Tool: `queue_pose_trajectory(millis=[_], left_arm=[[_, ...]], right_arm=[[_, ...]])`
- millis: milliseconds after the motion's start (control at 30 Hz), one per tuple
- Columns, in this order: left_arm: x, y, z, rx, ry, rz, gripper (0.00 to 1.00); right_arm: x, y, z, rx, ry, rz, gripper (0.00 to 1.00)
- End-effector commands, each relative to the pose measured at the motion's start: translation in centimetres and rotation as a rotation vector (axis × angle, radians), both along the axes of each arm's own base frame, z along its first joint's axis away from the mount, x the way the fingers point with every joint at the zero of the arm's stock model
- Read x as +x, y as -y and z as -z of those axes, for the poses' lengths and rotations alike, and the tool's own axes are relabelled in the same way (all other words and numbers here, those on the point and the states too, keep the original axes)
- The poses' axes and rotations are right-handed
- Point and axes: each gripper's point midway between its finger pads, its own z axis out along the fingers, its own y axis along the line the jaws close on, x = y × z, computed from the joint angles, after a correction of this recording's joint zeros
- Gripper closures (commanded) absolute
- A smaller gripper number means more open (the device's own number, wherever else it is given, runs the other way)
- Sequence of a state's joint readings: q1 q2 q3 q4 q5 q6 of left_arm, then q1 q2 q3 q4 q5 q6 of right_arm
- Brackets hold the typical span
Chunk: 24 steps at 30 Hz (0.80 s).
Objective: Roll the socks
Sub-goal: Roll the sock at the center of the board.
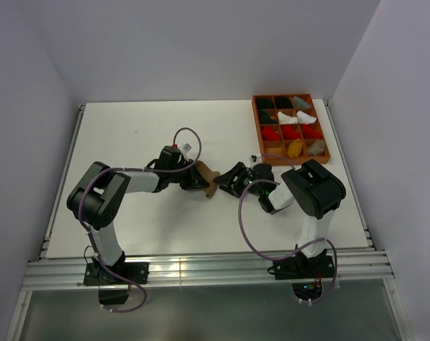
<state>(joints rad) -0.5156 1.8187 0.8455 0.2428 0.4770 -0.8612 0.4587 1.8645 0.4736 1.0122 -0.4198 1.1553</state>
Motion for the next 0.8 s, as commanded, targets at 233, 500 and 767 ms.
queue_pose_trajectory(millis=[233, 500, 767], left_arm=[[-0.1, -1.4, 3.7, 0.104, -0.101, -0.009, 0.85], [-0.6, -2.0, 3.7, 0.117, -0.085, -0.018, 0.82], [2.8, -5.0, -0.7, 0.253, 0.103, -0.127, 0.57]], right_arm=[[1.5, -1.7, 0.9, -0.022, 0.011, -0.013, 0.39], [1.8, -1.6, 2.2, -0.064, -0.016, -0.008, 0.90], [1.0, -1.4, 2.7, -0.143, -0.042, -0.066, 1.00]])
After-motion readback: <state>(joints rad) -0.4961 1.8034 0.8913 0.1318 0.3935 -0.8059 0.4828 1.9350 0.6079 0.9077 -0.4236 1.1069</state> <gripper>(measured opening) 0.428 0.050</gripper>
